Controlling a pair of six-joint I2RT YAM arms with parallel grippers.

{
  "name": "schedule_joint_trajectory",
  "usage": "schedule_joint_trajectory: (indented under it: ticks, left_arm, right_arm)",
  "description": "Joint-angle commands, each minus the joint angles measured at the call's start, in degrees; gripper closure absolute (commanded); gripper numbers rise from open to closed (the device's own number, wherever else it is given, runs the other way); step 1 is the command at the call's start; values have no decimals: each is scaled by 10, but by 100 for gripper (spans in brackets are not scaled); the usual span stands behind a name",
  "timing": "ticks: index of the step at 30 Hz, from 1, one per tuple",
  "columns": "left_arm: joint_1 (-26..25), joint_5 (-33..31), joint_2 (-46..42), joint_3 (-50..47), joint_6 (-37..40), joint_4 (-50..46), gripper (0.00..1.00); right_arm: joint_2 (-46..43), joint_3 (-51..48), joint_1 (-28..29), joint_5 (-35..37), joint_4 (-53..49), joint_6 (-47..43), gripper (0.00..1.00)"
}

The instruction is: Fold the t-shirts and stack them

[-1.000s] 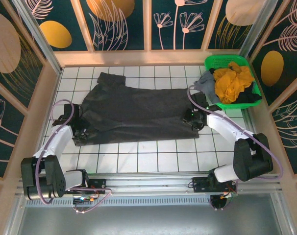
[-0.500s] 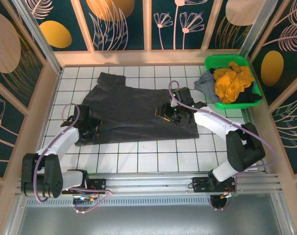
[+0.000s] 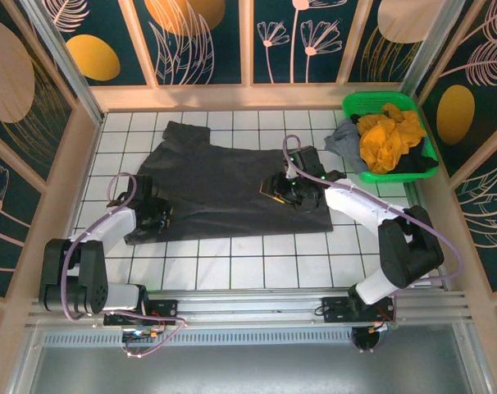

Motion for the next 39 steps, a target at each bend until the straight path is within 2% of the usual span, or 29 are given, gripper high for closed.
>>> schedule_joint_trajectory:
  ticks: [1,3,4,11,23,30,33,34,37,39]
  left_arm:
    - [-1,3,9,15,7,6,87]
    - [-2,-3,13,24,12,3,99]
    - [-3,-5,16,32,17,0,100]
    - [-28,-20,80,139,110,-33,100]
    - [-130,-105,320,465,315,-216,100]
    - [-154,-142,380,527,366,-271,99]
    - [-157,-169,382,548,377,-290,43]
    - [-160,-185,377,557,378,-298,32]
    - [-160,-233,333,559,373,-309,29]
    - [-153,-248,287,525,363,-303,34]
  right_arm:
    - [2,12,2,8,2,10,51]
    - [3,15,2,9,2,11,51]
    - [3,17,1,11,1,11,51]
    - [-9,12,-7,26,4,22,52]
    - [-24,-2,-41,14,5,30,52]
    - [-31,-17,-56,3,2,32,52]
    - [-34,-24,-62,8,-4,30,52]
    - [-37,-27,-65,12,-6,30,52]
    - [-48,-46,-79,30,-14,30,52]
    - [-60,-65,-95,51,-24,30,52]
